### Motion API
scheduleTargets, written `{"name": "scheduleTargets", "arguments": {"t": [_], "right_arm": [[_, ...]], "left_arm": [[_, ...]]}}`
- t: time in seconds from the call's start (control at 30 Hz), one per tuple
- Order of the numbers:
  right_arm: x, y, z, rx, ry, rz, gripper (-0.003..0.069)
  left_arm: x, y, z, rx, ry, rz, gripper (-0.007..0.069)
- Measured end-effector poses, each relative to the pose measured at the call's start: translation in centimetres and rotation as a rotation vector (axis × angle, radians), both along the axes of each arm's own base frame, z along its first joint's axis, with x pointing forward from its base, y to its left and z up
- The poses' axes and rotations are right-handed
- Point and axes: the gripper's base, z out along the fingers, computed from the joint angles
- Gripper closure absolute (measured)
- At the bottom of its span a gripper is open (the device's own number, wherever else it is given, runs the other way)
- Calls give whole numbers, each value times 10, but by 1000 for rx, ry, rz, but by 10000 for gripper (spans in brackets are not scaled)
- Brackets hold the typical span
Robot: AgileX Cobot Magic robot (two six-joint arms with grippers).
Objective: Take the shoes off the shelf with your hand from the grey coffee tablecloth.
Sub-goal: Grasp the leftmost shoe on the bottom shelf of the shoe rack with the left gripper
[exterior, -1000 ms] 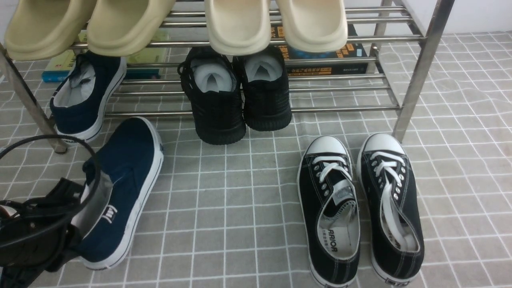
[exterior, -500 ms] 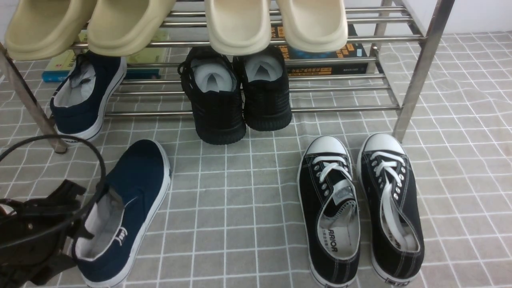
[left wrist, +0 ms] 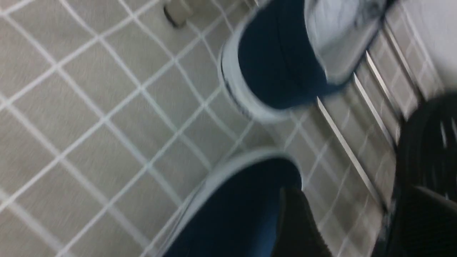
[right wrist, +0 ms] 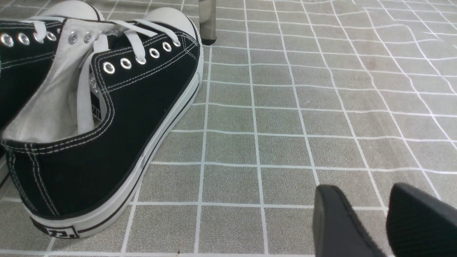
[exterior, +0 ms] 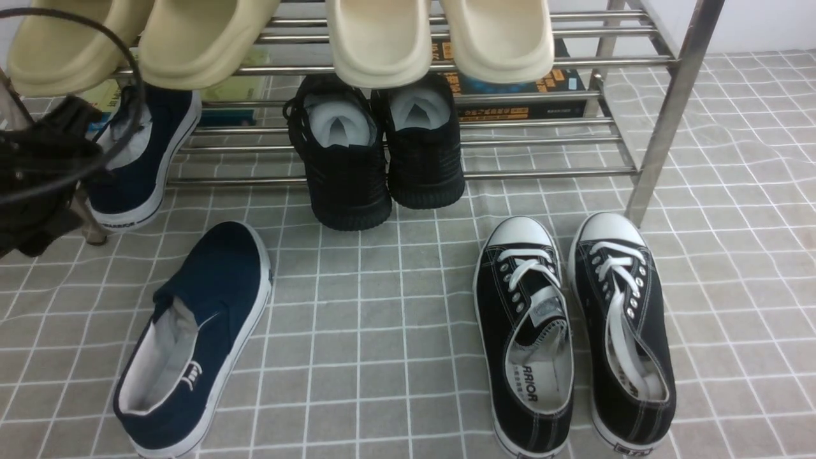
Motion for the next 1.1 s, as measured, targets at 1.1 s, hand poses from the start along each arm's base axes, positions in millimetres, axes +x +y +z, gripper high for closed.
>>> {"name": "scheduleTargets", "arguments": {"t": [1.1], "right_arm": [[0,0,0,0,0,0,420]], "left_arm": [[71,25,-69,-99,23,135,318]]}}
